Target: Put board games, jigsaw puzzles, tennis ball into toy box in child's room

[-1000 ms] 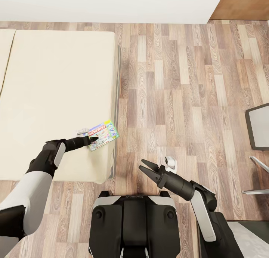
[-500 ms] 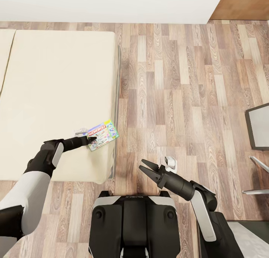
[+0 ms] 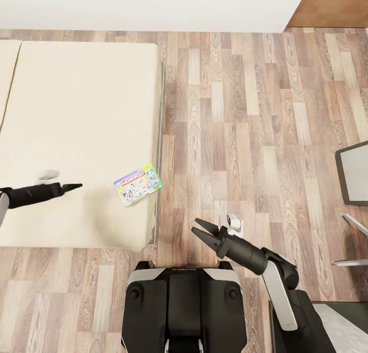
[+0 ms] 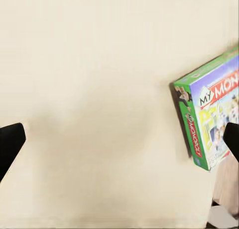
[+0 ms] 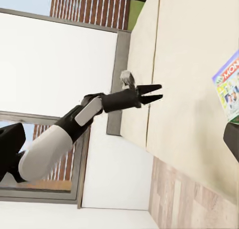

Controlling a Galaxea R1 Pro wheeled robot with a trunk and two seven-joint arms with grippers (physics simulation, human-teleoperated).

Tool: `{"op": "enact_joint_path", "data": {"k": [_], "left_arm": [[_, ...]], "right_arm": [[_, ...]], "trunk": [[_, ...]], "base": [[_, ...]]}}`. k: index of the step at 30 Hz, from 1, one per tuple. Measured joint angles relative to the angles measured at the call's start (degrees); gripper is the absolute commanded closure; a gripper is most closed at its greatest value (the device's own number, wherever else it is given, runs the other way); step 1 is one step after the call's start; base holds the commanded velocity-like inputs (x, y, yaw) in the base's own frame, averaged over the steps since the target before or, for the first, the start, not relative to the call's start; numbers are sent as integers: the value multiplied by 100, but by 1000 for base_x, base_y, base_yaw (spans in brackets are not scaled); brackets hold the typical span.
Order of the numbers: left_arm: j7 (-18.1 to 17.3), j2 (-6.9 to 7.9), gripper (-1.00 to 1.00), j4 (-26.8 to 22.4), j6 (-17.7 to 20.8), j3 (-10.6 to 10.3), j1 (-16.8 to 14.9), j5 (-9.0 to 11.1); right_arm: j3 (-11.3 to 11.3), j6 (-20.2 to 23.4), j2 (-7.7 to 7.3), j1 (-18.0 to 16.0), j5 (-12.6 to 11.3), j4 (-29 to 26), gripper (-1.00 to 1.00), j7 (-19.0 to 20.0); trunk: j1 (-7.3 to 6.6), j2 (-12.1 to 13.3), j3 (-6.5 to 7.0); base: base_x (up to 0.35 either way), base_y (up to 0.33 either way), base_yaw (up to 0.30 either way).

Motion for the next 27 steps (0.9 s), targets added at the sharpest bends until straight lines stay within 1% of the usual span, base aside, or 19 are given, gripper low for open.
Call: {"op": "enact_joint_path", "data": {"k": [1,2,3,4,5,6,7,8,9,11,14,19,24,27], "left_arm": [[-463,207,-100,1,108,67,25,5],[-1000,406,-100,9,184,122,81,13],[-1303,509,-100,19,214,143,125,16],[-2534,838,-100,90,258,189,367,23],[-3172,984,-100,155,256,203,543,28],[-3399,1030,-100,184,255,208,641,33],[-3674,1092,-100,224,260,216,826,39],[-3848,1126,-100,257,261,221,1005,44],[-3866,1140,-100,295,251,225,1166,48],[-3866,1131,-100,373,218,229,1359,51],[-3866,1114,-100,421,181,248,1528,56],[-3866,1108,-100,419,153,383,1581,50],[-3866,1111,-100,413,163,436,1598,44],[-3866,1116,-100,412,181,453,1604,39]], "right_arm": [[0,-17,0,14,12,1,-100,-9],[0,-62,0,47,23,1,-100,-19],[0,-100,-1,67,27,2,-100,-22],[-11,-315,-1,136,39,2,-100,-52],[-22,-401,-2,159,42,2,-100,-67],[-26,-432,-2,167,44,2,-100,-73],[-31,-473,2,178,43,2,-100,-80],[-35,-502,4,185,40,4,-100,-85],[-38,-528,5,190,34,7,-100,-88],[-41,-542,6,194,28,13,-100,-90],[-47,-551,7,197,27,23,-100,-92],[-45,-549,7,198,43,28,-100,-97],[-37,-564,9,203,51,28,-100,-96],[-45,-576,7,206,43,131,-100,-74]], "trunk": [[-1,0,0],[-1,0,0],[0,0,0],[-1,1,0],[-2,0,0],[0,1,0],[-1,1,0],[0,1,0],[0,1,0],[0,1,0],[0,1,0],[0,0,5],[0,0,30],[0,0,50]], "base": [[0,0,0],[0,0,0],[0,0,0],[0,0,0],[0,0,0],[0,0,0],[0,0,0],[0,0,0],[0,0,0],[0,0,0],[0,0,0],[0,0,0],[0,0,0],[0,0,0]]}}
